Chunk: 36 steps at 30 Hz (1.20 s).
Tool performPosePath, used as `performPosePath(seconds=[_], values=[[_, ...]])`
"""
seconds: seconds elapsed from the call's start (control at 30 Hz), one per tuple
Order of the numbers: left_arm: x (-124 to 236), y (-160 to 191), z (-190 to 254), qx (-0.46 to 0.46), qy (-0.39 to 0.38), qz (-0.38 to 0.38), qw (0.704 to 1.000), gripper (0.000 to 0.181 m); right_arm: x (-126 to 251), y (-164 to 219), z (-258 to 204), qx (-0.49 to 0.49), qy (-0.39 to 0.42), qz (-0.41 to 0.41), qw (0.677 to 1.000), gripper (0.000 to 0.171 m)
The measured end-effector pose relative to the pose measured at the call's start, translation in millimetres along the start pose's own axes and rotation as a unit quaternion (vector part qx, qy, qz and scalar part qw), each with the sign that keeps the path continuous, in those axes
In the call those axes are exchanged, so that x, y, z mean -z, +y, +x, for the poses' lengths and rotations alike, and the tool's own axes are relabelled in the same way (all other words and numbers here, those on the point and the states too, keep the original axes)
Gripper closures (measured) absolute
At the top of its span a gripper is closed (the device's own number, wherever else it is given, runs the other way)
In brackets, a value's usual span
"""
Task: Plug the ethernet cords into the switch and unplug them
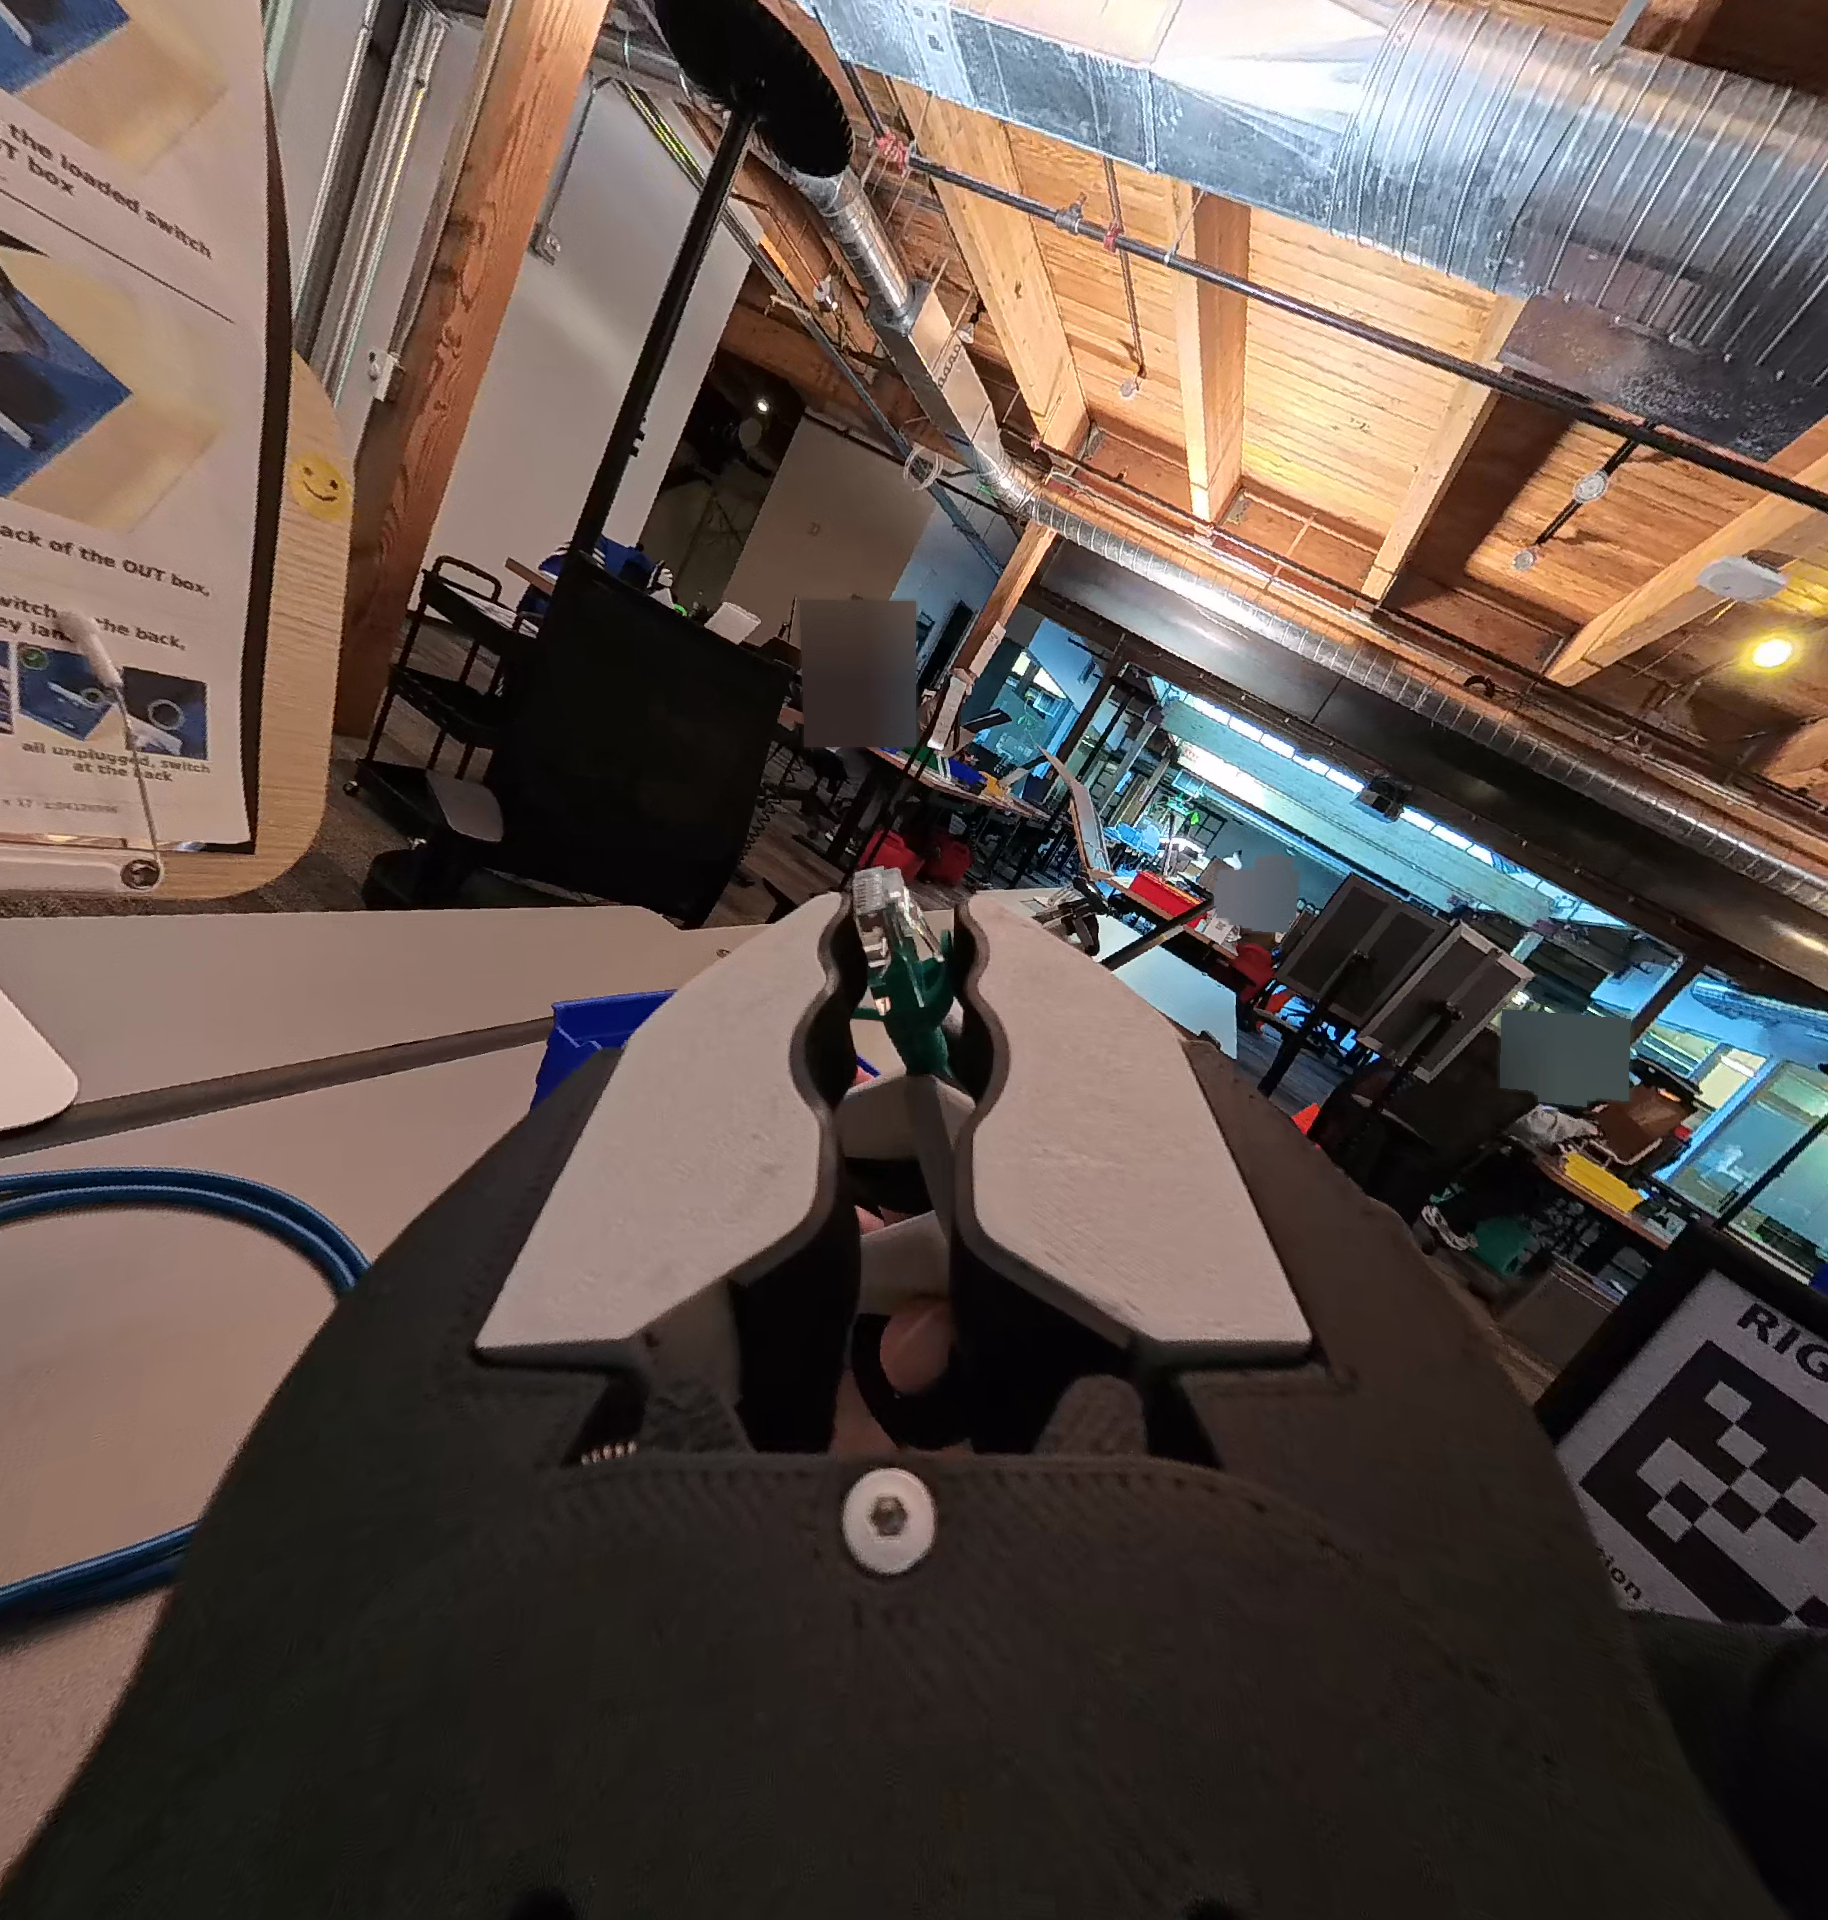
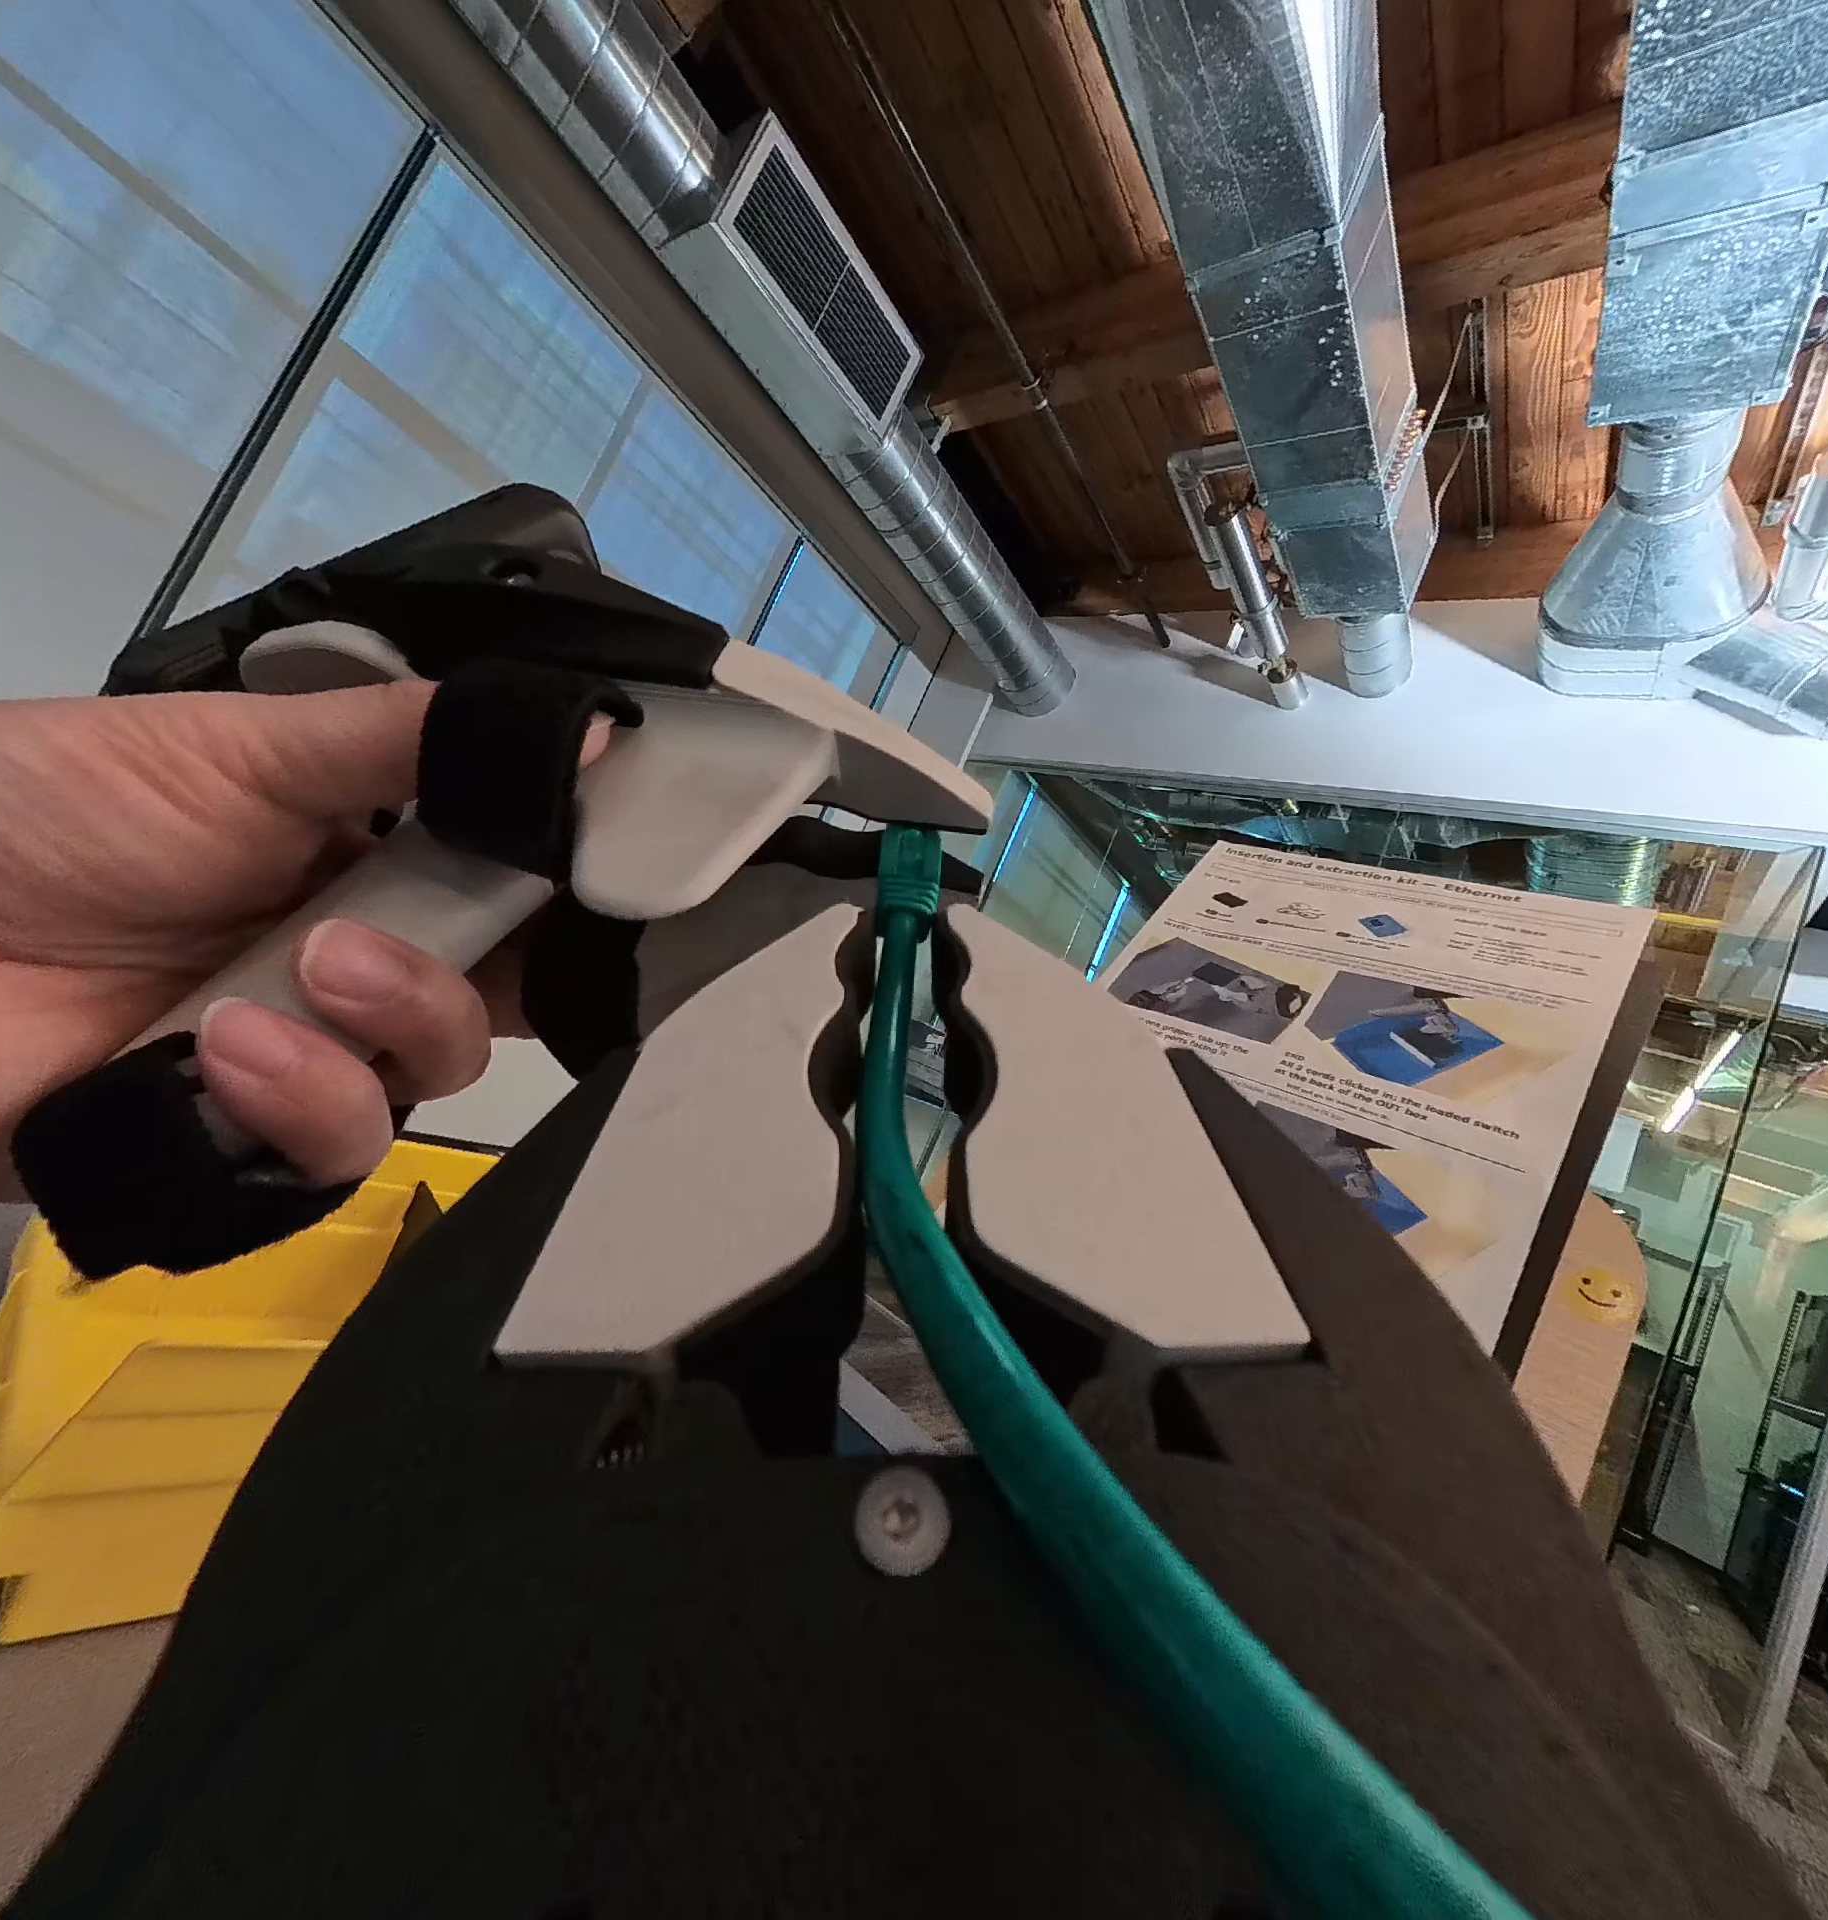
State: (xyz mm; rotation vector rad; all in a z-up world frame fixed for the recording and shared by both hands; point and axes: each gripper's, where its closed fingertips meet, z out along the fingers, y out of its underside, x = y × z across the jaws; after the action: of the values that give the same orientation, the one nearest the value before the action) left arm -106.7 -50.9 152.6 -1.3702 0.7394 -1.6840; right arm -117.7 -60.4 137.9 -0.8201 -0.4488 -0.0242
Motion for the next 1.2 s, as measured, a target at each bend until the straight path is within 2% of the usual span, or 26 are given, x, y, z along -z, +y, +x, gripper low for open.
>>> performPosePath(seconds=[0.73, 0.9, 0.97, 1.03, 1.13, 1.2], values=[[0.4, -2.7, -0.1, 0.001, 0.003, 0.005, 1.000, 0.167, 2.1, 0.2, 0.2, -0.014, -0.011, -0.010, 1.000, 0.164], [3.1, -7.2, -2.8, -0.017, 0.018, 0.002, 1.000, 0.161, 0.0, -1.5, 6.5, -0.033, -0.027, -0.025, 0.999, 0.164], [9.2, -14.2, -13.3, -0.074, -0.026, 0.002, 0.997, 0.161, -0.5, 0.3, 13.6, -0.041, -0.024, -0.034, 0.998, 0.164], [19.2, -20.6, -30.5, -0.160, -0.108, -0.009, 0.981, 0.156, -0.1, 0.1, 22.0, -0.050, -0.019, -0.035, 0.998, 0.164], [37.9, -17.7, -59.1, -0.257, -0.228, -0.063, 0.937, 0.134, 0.2, -1.9, 33.3, -0.066, -0.016, -0.038, 0.997, 0.164], [48.6, -3.2, -79.8, -0.285, -0.285, -0.109, 0.909, 0.122, 0.8, -4.7, 40.2, -0.070, -0.013, -0.037, 0.997, 0.164]])
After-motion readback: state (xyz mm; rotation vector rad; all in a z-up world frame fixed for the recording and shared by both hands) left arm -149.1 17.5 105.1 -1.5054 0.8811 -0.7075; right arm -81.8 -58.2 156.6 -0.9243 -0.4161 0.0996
